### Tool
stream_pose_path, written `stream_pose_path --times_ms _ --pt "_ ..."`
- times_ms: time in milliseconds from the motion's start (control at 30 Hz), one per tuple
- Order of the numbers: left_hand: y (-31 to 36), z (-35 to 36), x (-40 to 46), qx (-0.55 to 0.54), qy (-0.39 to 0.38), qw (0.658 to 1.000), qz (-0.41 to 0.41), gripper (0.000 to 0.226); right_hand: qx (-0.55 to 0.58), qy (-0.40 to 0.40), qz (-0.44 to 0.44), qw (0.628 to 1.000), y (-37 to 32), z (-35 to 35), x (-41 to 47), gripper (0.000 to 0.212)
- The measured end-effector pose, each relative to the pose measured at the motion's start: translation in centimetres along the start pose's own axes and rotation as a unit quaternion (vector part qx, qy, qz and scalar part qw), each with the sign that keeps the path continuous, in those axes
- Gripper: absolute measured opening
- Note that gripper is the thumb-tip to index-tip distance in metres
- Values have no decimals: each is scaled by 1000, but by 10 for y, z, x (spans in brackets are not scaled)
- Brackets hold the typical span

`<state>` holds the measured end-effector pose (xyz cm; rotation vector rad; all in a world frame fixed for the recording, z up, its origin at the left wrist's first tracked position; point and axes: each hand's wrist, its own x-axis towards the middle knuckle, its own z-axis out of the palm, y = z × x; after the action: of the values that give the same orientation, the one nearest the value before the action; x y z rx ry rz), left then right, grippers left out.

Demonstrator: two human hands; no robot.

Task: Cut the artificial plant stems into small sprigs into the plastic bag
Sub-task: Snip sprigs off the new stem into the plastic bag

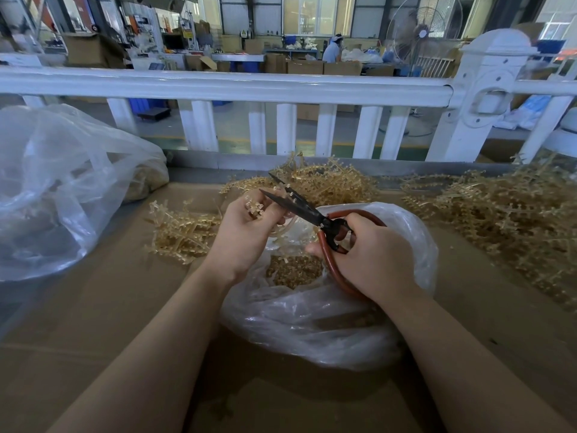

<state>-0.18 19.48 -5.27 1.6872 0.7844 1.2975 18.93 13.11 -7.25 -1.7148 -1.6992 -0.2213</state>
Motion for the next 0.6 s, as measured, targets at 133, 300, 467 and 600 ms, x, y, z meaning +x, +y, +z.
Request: stream_pose_path --times_ms 133,300,467,600 --pt "3 2 -2 -9 14 1000 12 23 4 20 0 1000 -2 0 0 72" --pt "-2 1 -1 -6 31 999 12 12 3 58 -4 998 -2 0 0 64" --pt "-6 0 1 -11 22 1000 3 11 32 84 -6 996 -1 1 -1 64" --pt "-8 -3 2 -48 30 998 -13 12 54 91 19 994 1 2 -1 59"
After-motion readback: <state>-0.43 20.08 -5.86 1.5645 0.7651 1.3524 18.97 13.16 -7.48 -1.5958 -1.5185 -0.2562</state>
